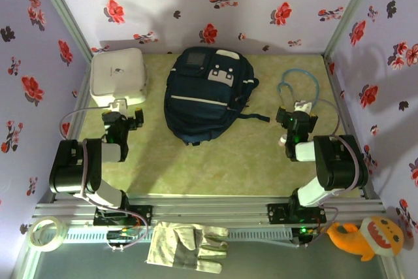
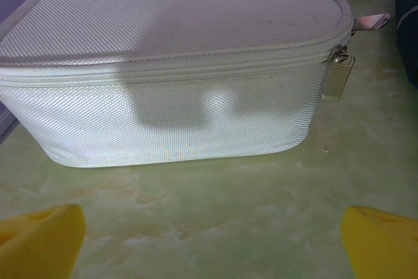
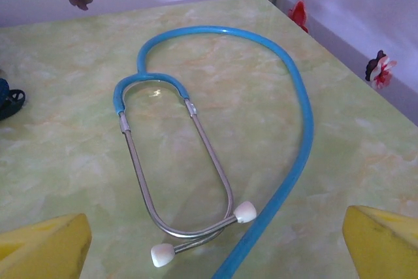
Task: Pack the student bag
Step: Reset both arms
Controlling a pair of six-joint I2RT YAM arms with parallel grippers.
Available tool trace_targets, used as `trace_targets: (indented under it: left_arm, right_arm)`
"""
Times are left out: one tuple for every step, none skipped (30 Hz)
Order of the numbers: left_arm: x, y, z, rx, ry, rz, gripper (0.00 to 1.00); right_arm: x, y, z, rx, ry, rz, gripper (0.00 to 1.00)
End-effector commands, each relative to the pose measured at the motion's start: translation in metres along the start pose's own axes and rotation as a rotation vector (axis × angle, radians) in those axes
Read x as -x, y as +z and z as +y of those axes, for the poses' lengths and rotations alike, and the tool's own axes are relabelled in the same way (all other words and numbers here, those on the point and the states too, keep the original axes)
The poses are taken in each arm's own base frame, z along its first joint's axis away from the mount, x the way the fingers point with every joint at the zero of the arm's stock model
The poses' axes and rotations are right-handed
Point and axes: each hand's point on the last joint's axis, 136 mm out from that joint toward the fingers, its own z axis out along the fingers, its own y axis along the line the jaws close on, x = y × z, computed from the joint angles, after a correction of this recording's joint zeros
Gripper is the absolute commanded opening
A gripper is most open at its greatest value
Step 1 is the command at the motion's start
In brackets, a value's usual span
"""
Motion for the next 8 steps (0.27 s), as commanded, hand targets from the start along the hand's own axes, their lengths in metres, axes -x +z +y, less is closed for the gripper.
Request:
trace_targets:
  left_arm:
    - [0.0061,0.0036,-0.0018,-0.011,0.006,-0.010,1.00]
    - [0.0055,0.0039,-0.0021,-0.012,0.006,-0.006,1.00]
    - [0.0055,0.0040,-0.0021,-0.012,0.005,-0.007,1.00]
    - [0.0055,0.0040,-0.0020,-0.011,0.005,-0.007,1.00]
    - [0.0053,0.0040,-0.0019,-0.011,0.005,-0.006,1.00]
    - [0.0056,0.0040,-0.0018,-0.011,0.005,-0.007,1.00]
    - [0.0060,0.0037,-0.0020,-0.013,0.005,-0.009,1.00]
    - [0.0060,0.0037,-0.0022,-0.014,0.005,-0.009,1.00]
  right_arm:
    - [0.0056,0.0028,0.0005,0.000,0.027,-0.007,0.99]
    - [0.0054,0.0026,0.0004,0.000,0.027,-0.007,0.99]
    - [0.0056,0.0025,0.0004,0.000,0.027,-0.008,0.99]
    - [0.0057,0.0026,0.0004,0.000,0.027,-0.008,0.99]
    - [0.0055,0.0026,0.0004,0.000,0.027,-0.007,0.99]
    - [0.0055,0.0026,0.0004,0.000,0.027,-0.007,0.99]
    - [0.0056,0.0023,0.0003,0.000,0.027,-0.008,0.99]
    - [0.0053,0.0020,0.0002,0.000,0.026,-0.009,0.99]
